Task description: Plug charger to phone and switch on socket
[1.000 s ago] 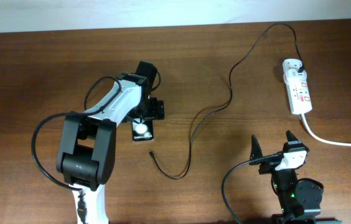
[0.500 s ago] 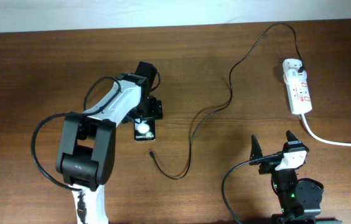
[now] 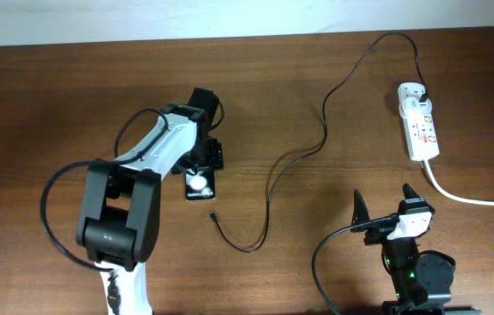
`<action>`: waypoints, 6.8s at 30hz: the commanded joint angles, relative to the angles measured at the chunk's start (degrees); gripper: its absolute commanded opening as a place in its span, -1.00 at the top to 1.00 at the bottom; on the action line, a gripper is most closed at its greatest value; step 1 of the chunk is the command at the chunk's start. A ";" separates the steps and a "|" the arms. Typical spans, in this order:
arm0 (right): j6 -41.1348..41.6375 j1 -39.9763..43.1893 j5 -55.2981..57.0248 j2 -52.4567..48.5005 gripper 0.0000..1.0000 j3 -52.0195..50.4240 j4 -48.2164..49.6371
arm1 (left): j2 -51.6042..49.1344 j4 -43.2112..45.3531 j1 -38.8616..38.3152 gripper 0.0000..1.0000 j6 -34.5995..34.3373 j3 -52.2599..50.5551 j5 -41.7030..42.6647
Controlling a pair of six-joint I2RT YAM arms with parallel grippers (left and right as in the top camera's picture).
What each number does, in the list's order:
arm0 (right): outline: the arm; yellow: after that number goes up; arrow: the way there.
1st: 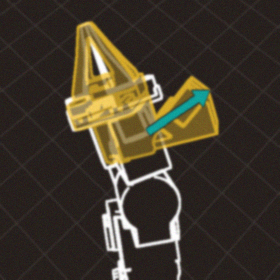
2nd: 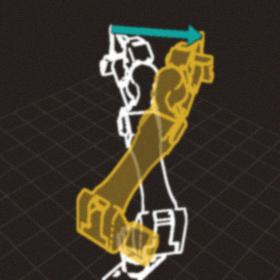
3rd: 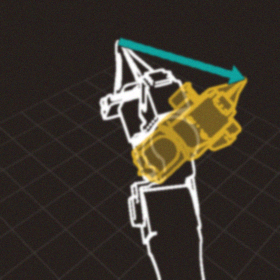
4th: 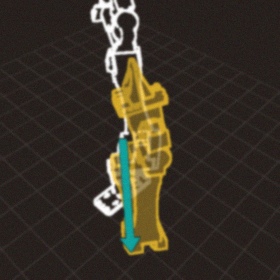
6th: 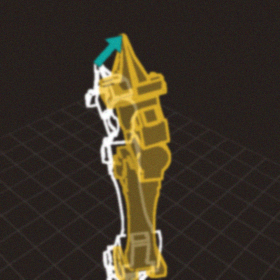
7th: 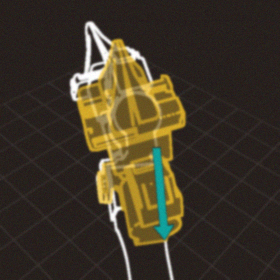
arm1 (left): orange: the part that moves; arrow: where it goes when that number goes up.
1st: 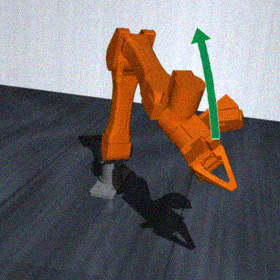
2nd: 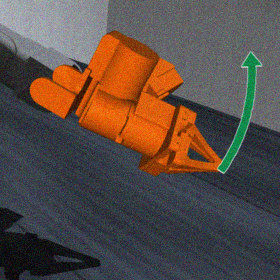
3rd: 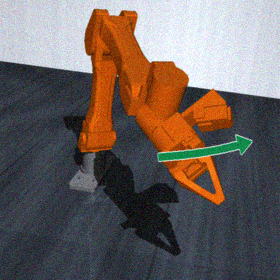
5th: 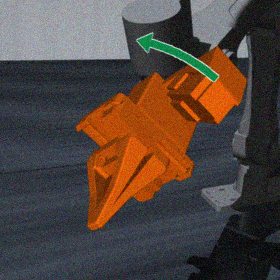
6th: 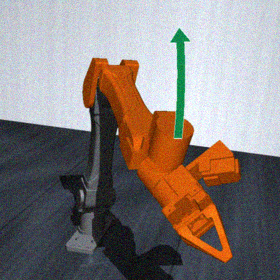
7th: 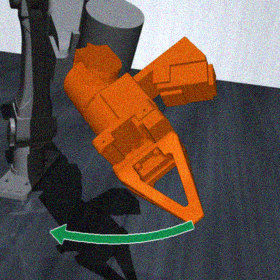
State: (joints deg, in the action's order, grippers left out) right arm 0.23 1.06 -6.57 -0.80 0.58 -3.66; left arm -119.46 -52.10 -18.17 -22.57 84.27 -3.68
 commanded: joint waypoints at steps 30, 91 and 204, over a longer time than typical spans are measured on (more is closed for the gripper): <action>0.63 -0.35 -0.35 0.39 -0.97 -0.26 -0.33 | 8.81 5.64 4.74 -0.17 6.45 -3.80 19.02; 19.04 -27.47 -27.21 -98.27 -0.32 50.71 -0.24 | 8.81 7.50 6.71 -0.22 18.16 -3.80 37.38; 23.98 -33.29 -14.67 -96.96 -0.97 50.53 -8.39 | 10.62 10.25 16.04 1.00 13.53 -6.47 36.22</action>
State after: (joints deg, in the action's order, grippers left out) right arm 24.64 -32.03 -25.26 -97.78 51.31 -12.01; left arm -110.69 -42.19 -2.13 -8.03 77.82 32.05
